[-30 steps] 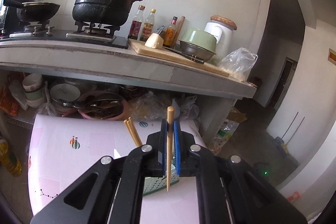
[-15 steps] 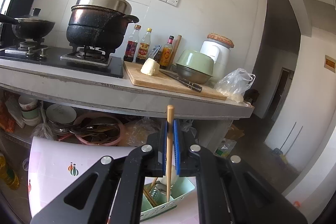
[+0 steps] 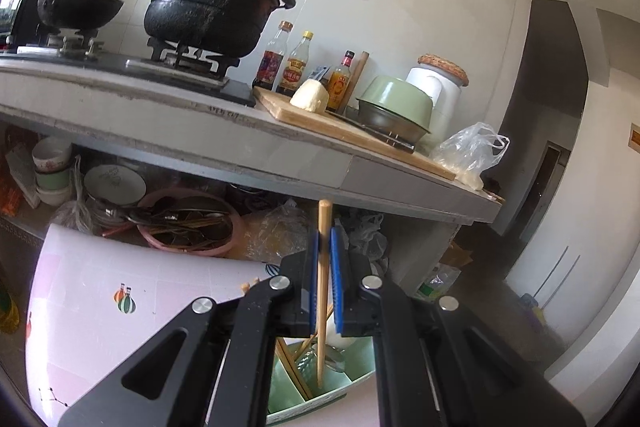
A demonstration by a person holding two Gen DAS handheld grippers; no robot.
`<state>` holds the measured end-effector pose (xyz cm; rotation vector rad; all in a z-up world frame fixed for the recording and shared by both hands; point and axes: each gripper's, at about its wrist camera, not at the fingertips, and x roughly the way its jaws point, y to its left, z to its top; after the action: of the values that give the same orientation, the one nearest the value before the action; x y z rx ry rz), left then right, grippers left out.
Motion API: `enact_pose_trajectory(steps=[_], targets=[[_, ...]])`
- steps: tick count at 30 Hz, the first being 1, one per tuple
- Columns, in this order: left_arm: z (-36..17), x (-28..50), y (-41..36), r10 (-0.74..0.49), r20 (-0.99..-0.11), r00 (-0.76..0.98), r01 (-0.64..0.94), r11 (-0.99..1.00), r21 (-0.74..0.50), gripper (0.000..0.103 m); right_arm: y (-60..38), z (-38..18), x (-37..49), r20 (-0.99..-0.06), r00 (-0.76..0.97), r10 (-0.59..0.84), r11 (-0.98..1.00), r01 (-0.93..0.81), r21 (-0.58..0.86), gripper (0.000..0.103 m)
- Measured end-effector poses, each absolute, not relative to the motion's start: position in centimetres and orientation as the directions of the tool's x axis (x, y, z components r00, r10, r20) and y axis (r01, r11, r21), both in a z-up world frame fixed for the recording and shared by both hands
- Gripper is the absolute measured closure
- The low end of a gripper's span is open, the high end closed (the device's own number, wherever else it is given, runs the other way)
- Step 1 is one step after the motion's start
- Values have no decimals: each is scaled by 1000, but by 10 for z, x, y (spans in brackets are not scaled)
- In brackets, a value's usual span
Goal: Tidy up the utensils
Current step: 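Lower the chopstick into the green holder with the left tool and release while the right tool carries its chopstick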
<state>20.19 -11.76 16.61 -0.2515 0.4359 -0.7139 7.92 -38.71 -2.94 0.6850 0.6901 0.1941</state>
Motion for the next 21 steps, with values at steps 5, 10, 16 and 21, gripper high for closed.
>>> enact_pose_trajectory(steps=[5,10,16,21], targets=[[129,201,-119,-675,-311,669,551,731,-403,98,-387,-25,77,-512,770,381,769,44,638,100],[103,192,-121,-655,-357,666,533,753,-386,97,-390,-8,72,-484,790,377,780,12,626,100],[94,179,-112,-643,-385,662,533,765,-362,90,-395,38,64,-402,841,362,801,-60,596,100],[95,165,-99,-624,-373,687,514,780,-357,62,-396,86,63,-317,883,347,832,-133,539,101]])
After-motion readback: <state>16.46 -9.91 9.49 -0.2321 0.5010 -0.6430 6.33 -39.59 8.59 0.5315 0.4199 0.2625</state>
